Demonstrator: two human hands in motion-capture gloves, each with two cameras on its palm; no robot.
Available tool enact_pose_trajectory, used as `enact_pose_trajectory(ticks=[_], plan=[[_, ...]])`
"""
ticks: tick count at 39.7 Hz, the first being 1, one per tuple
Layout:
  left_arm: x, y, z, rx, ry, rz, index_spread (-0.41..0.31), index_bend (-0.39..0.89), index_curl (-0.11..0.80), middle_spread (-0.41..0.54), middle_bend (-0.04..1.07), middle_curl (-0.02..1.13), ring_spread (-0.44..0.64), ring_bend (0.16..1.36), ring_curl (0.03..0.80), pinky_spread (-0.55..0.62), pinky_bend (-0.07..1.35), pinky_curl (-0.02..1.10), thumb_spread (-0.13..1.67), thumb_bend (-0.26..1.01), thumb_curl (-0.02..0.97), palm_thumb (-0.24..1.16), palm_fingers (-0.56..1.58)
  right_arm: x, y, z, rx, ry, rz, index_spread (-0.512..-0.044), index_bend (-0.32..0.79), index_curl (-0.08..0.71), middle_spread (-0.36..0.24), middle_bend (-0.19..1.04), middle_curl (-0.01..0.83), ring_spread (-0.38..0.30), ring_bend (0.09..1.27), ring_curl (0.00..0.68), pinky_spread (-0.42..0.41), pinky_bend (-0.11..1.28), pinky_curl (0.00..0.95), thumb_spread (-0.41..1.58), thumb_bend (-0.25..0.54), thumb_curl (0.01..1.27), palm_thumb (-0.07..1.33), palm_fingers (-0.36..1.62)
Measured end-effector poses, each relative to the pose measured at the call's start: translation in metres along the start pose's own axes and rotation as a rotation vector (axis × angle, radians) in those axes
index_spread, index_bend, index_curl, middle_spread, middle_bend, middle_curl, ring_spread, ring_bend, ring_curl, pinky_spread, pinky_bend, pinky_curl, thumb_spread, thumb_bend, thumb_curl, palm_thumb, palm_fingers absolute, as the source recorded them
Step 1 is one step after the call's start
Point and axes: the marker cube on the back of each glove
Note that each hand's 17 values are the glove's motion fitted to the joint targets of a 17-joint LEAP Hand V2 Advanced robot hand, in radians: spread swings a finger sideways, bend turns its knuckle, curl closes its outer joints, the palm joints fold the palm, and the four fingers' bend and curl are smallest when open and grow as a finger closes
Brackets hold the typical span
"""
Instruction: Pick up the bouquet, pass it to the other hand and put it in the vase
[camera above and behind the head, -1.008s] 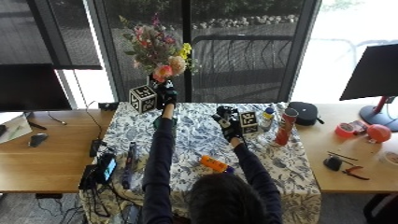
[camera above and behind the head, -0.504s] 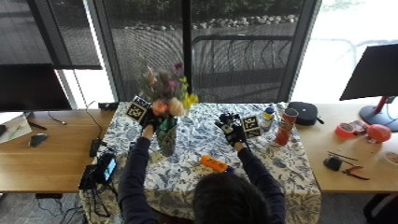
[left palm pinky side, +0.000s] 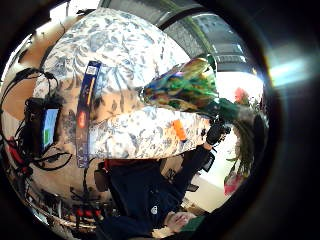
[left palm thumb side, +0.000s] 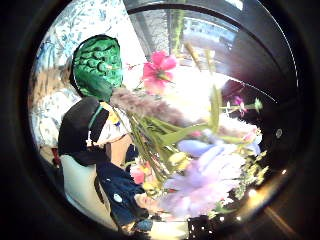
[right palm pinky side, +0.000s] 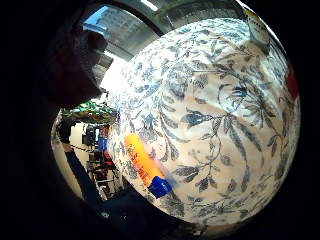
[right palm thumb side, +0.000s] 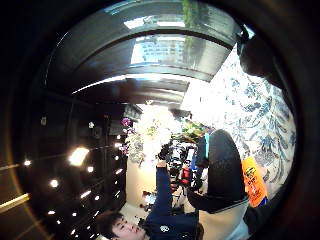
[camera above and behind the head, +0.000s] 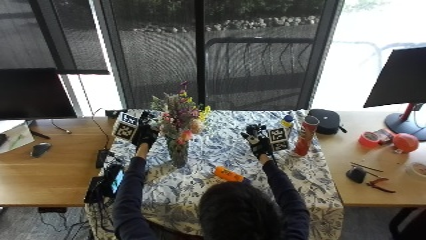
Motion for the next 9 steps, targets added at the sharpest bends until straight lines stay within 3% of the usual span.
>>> enact_pose_trajectory(ticks=[2, 9], plan=[[-0.008, -0.017, 0.001, 0.006, -0.01, -0.006, 0.11, 0.11, 0.39, 0.343, 0.14, 0.36, 0.48, 0.45, 0.316, 0.49, 0.24, 0.38, 0.96, -0.01, 0.375, 0.71, -0.14, 0.003, -0.001, -0.002, 0.009, 0.014, 0.047, -0.261, 0.15, 0.338, -0.201, 0.18, 0.375, -0.173, 0.34, 0.337, 0.11, 0.23, 0.322, 1.06, -0.019, 0.51, 0.8, 0.81], [-0.007, -0.011, -0.001, 0.01, 0.011, 0.009, 0.117, 0.12, 0.356, 0.359, 0.15, 0.33, 0.51, 0.45, 0.309, 0.49, 0.24, 0.37, 1.0, -0.01, 0.369, 0.75, -0.13, -0.006, -0.001, -0.005, -0.007, -0.021, -0.024, -0.261, 0.15, 0.343, -0.206, 0.17, 0.369, -0.171, 0.33, 0.339, 0.111, 0.22, 0.329, 1.06, -0.018, 0.51, 0.8, 0.82]])
